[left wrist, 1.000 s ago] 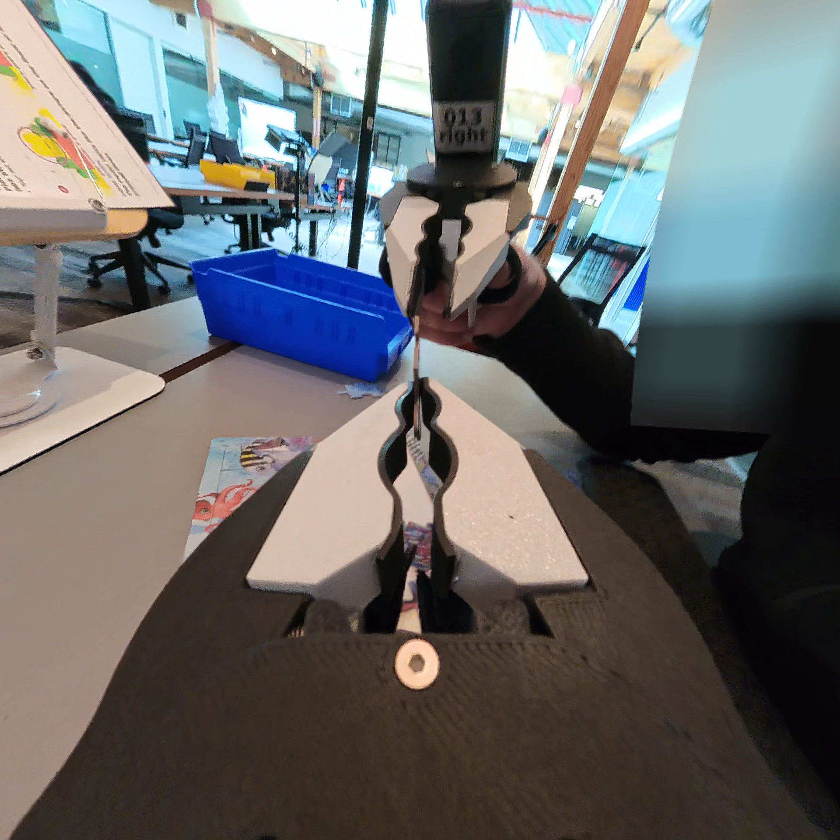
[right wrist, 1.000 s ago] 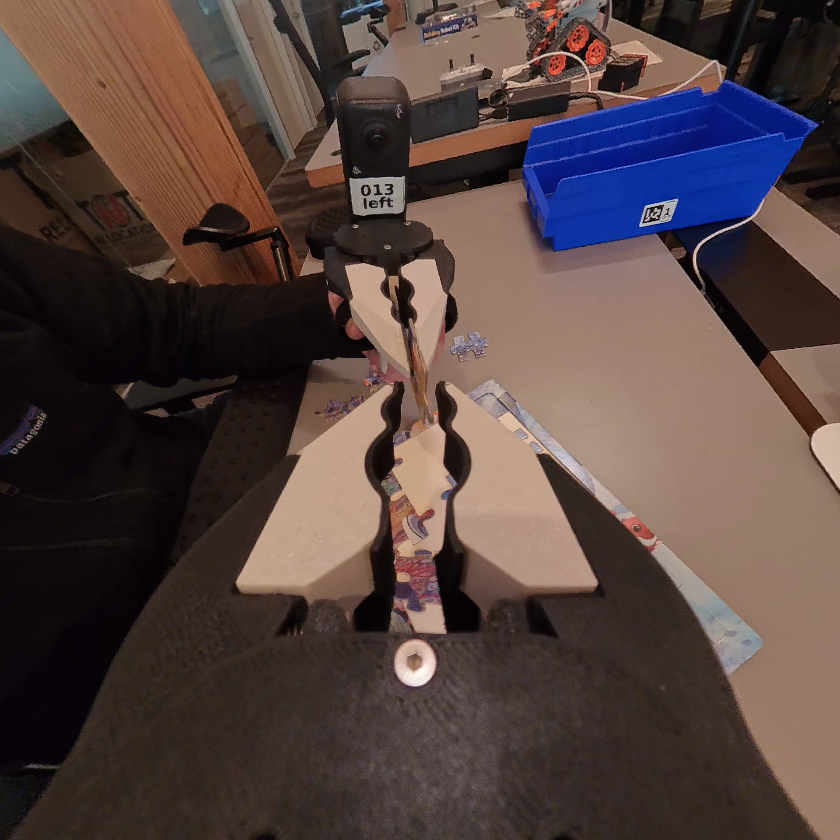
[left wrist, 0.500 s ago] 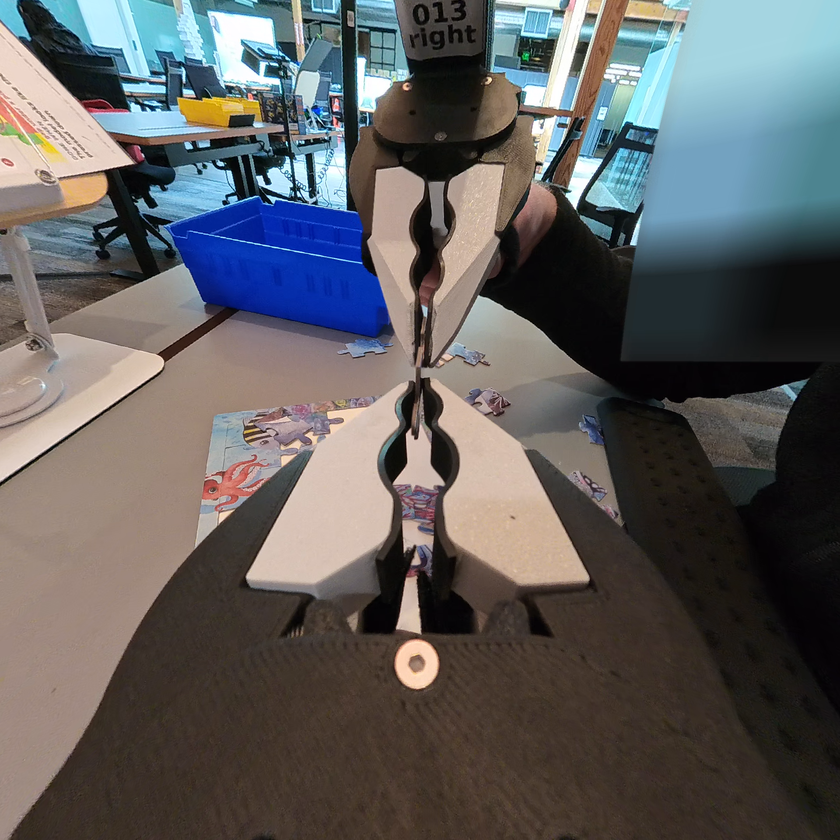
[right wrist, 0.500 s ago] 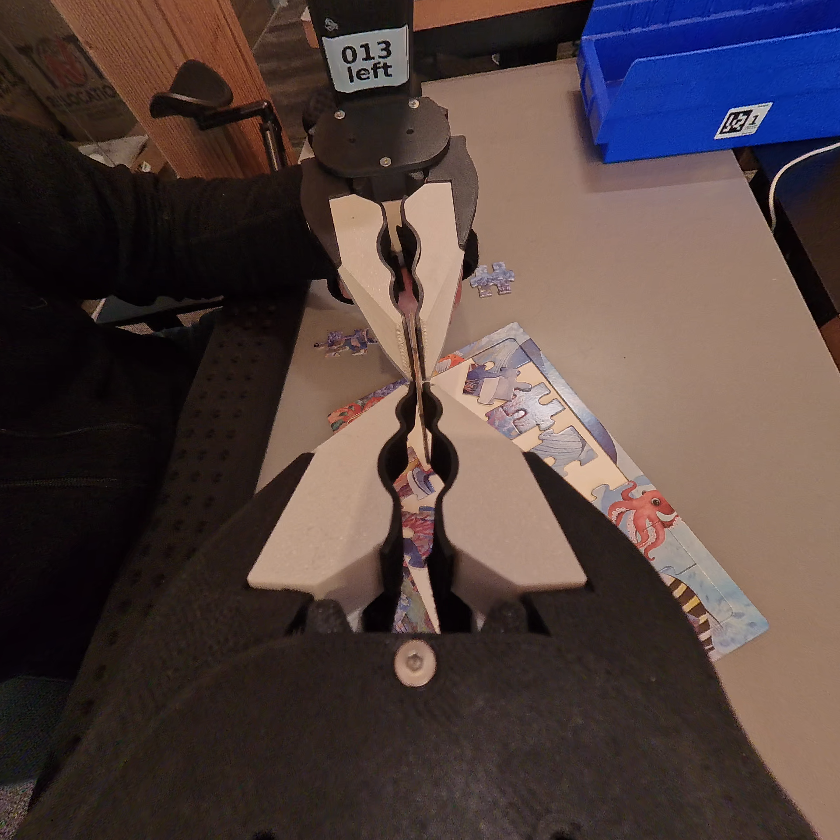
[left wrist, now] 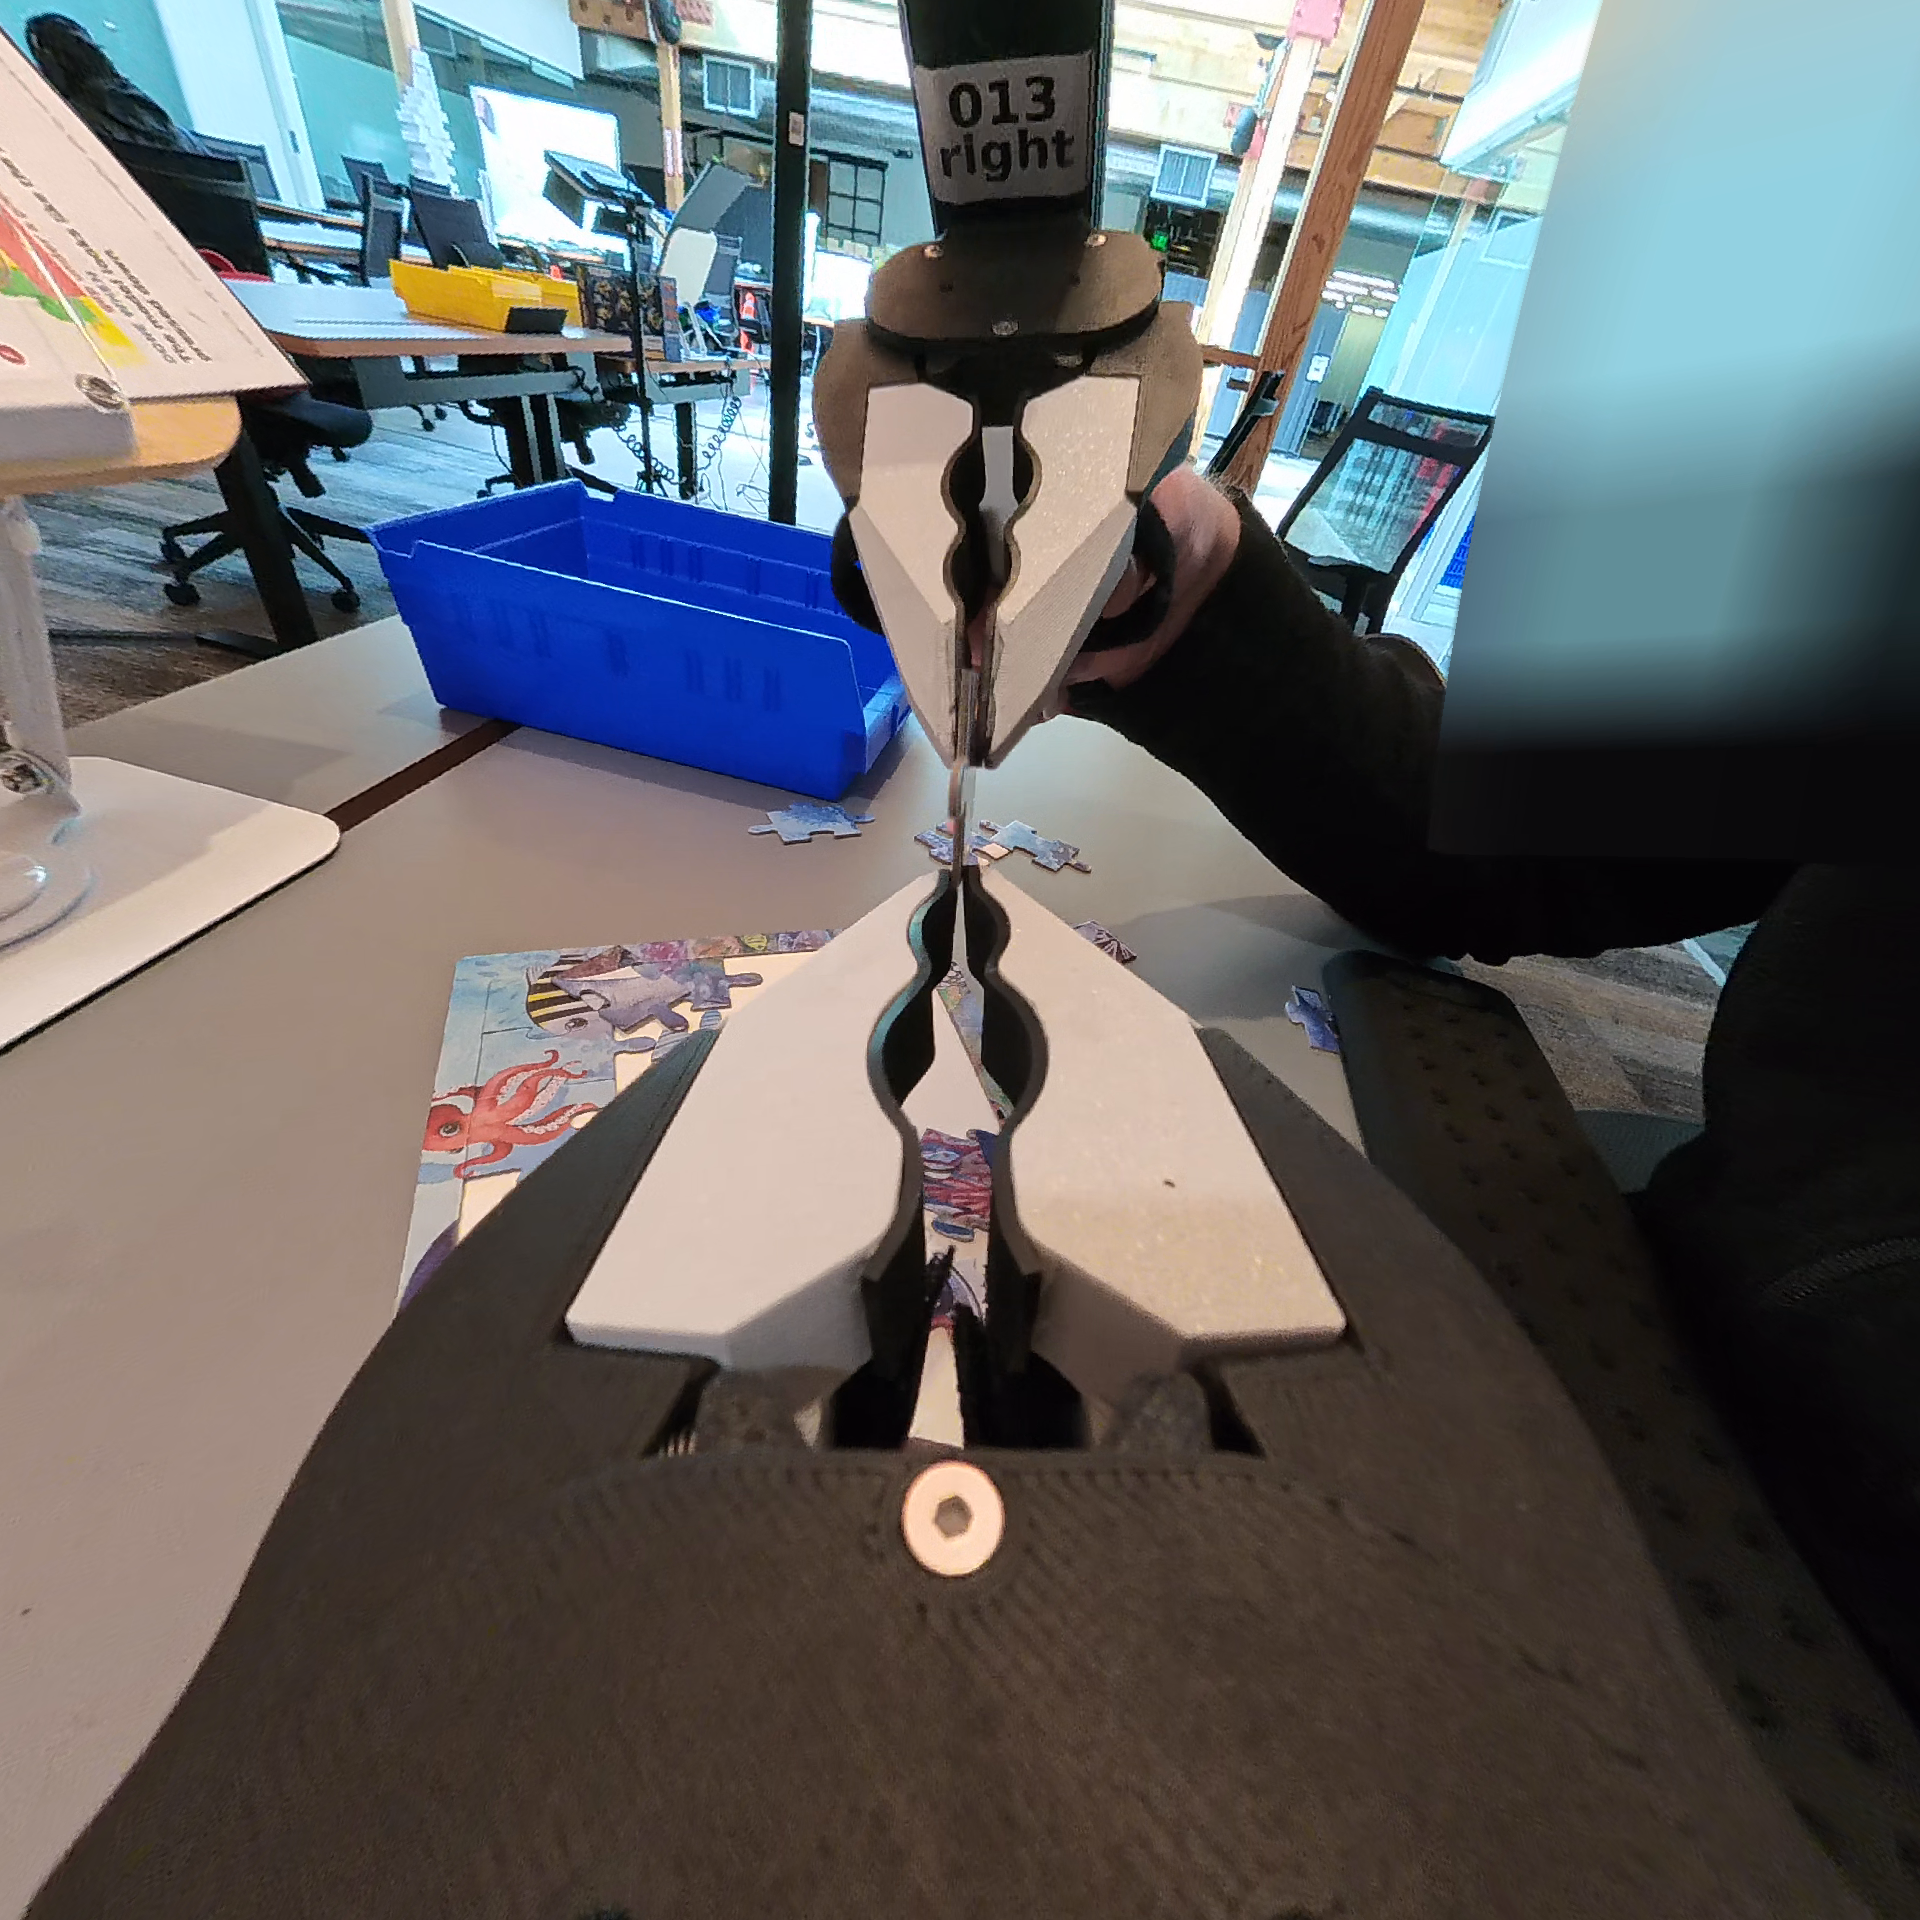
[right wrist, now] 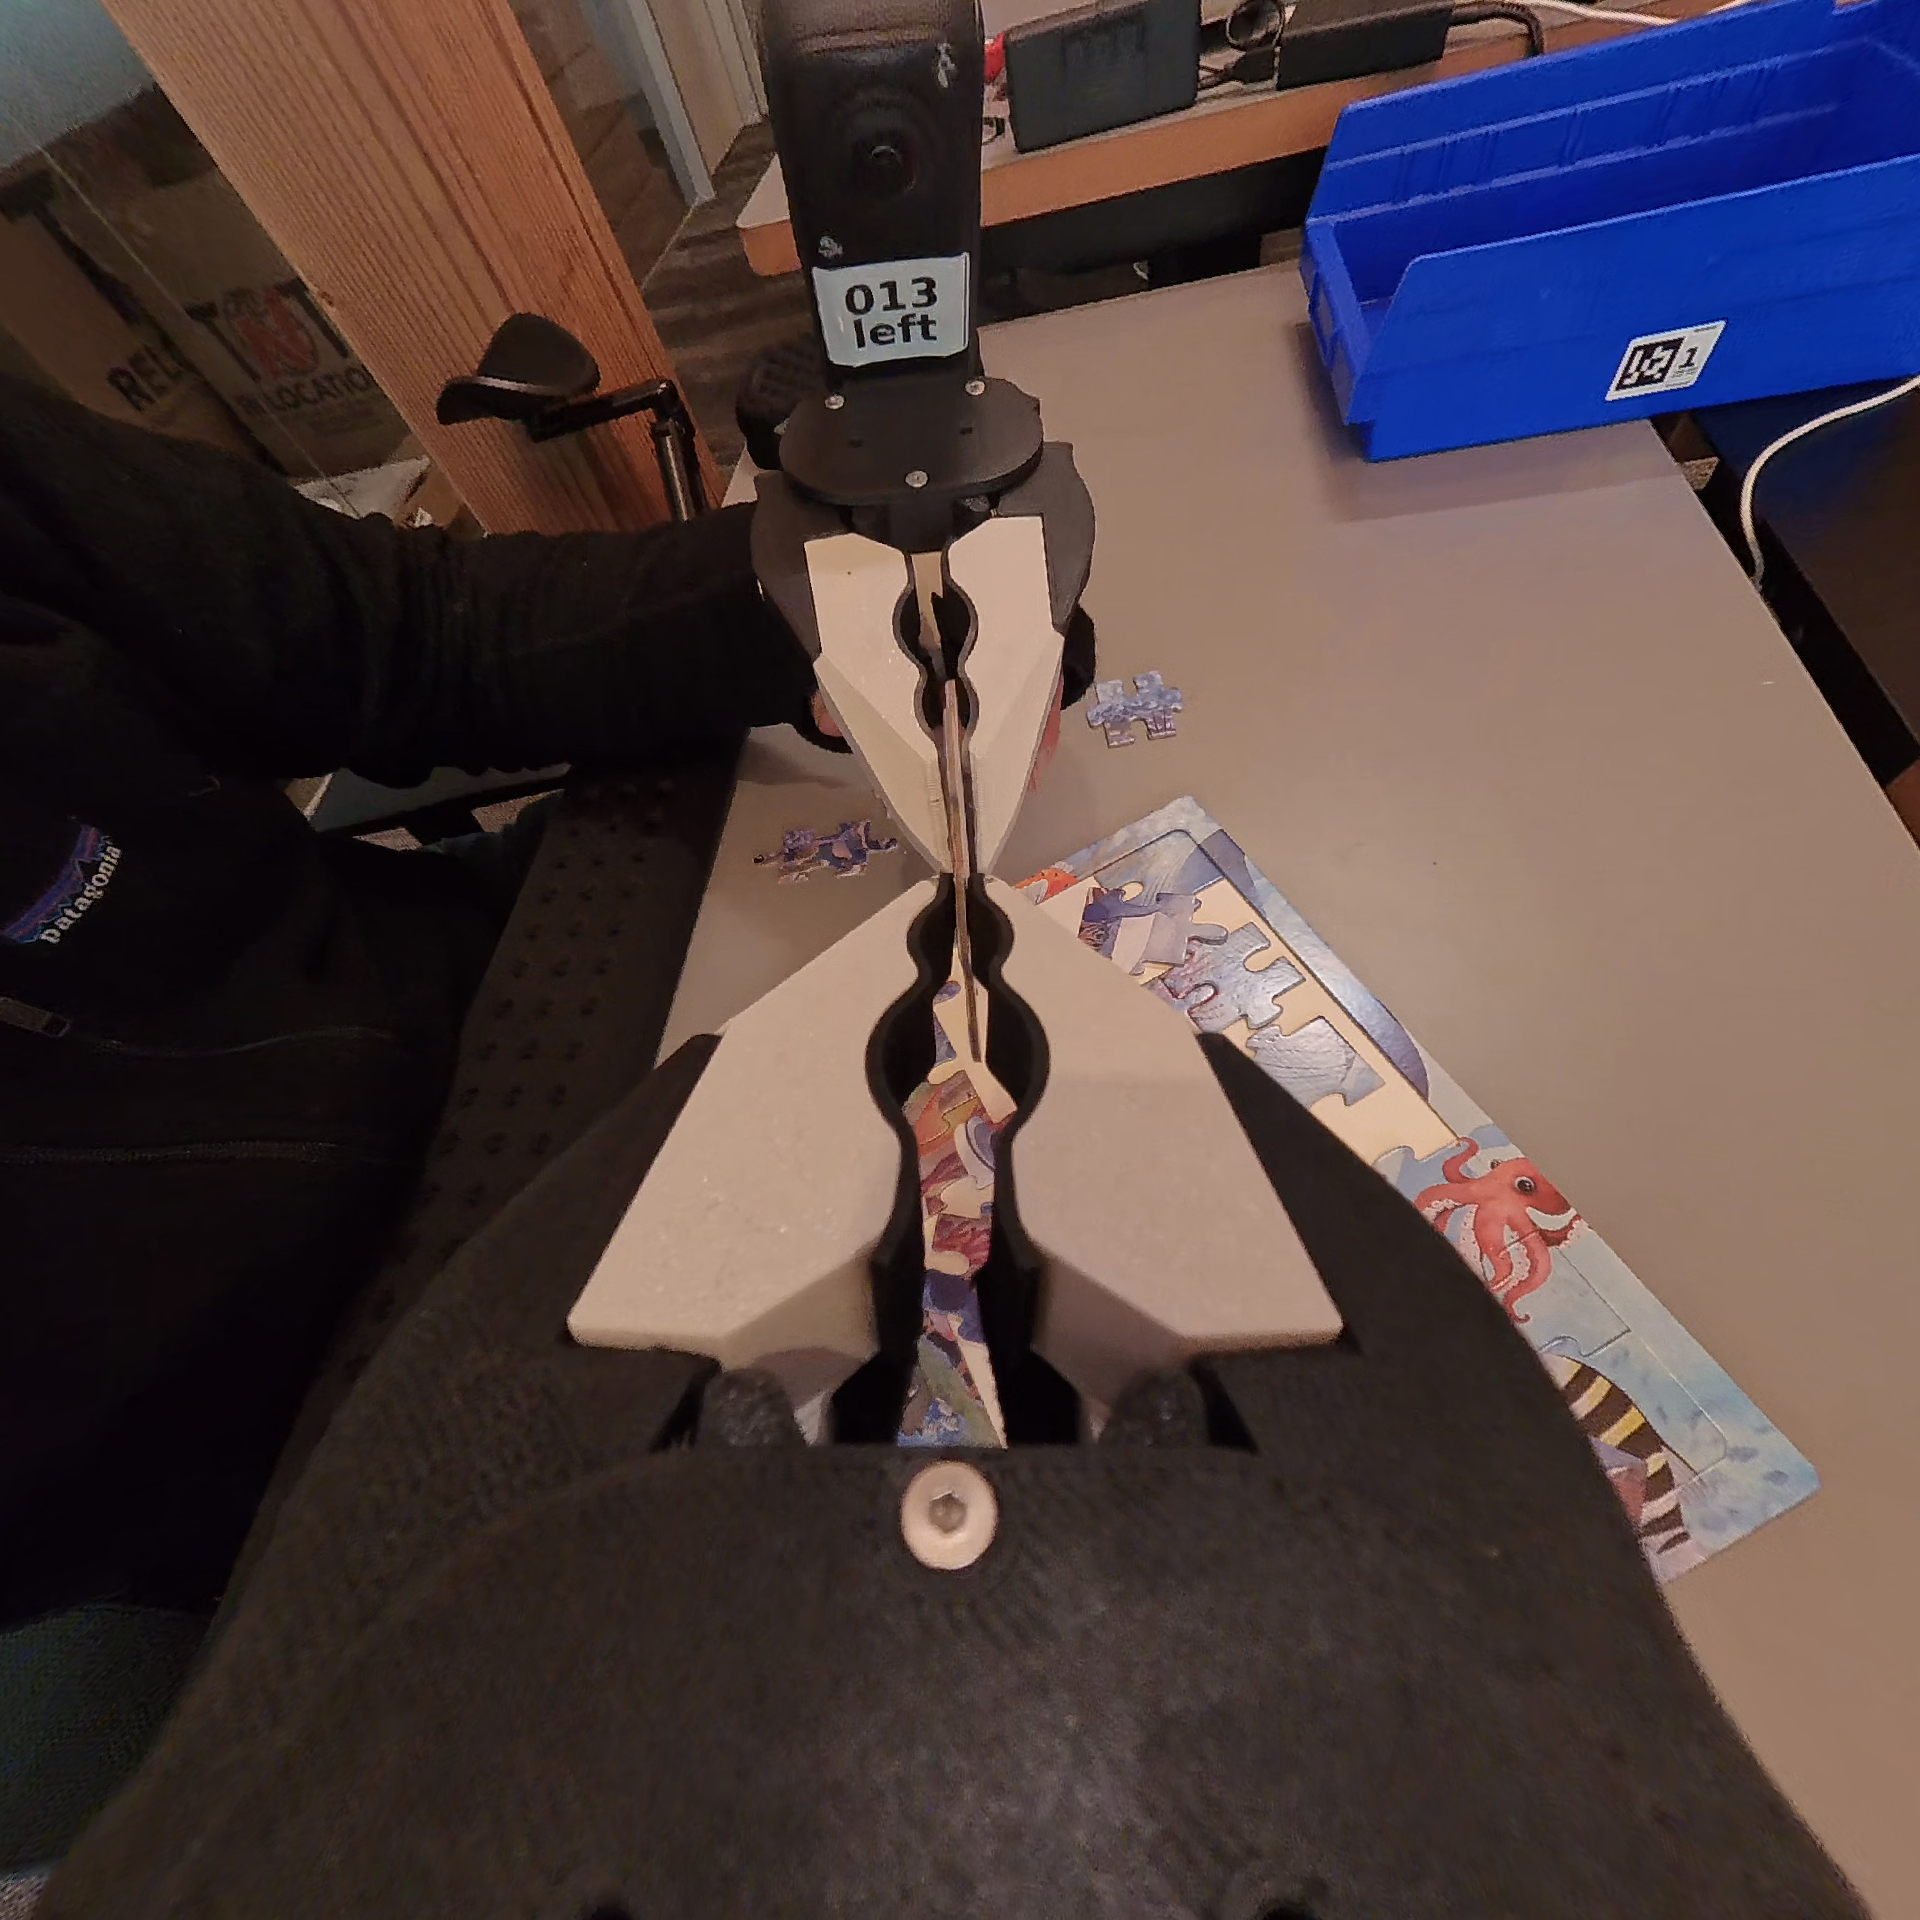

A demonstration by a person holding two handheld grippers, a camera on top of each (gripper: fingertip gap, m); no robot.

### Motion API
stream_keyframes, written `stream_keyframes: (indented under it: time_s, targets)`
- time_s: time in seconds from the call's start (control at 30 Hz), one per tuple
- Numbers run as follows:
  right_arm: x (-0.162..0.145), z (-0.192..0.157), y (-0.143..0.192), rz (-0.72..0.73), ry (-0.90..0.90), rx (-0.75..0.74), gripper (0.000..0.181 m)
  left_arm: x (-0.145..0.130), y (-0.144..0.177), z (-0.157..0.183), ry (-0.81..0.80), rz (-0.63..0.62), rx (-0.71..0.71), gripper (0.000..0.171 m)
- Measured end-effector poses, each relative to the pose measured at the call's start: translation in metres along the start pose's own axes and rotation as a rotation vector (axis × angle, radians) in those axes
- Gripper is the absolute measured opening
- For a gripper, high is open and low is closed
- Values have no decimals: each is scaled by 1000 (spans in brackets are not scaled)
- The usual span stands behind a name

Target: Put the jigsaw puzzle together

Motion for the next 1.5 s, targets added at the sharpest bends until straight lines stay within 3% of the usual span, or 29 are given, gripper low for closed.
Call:
stream_keyframes:
  time_s: [0.97,1.17,1.37,1.5]
  targets:
    - [-17,8,-14,-88,-61,20,0,8,2,-3,52,70,17,0]
    - [-17,9,-13,-77,-68,29,0,5,0,-5,53,46,31,20]
    - [-19,10,-13,-83,-76,32,0,4,-2,-2,49,42,15,14]
    - [-20,9,-15,-93,-76,38,0,2,-4,-1,39,32,26,1]
Point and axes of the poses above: each gripper's, where its closed fingertips meet, y back along the fingers, x out of its top, z = x × y across the jaws, the point moved 5 cm from there along y, back along the fingers, and after that the axes turned 12 degrees about x, right-handed, at the moved point
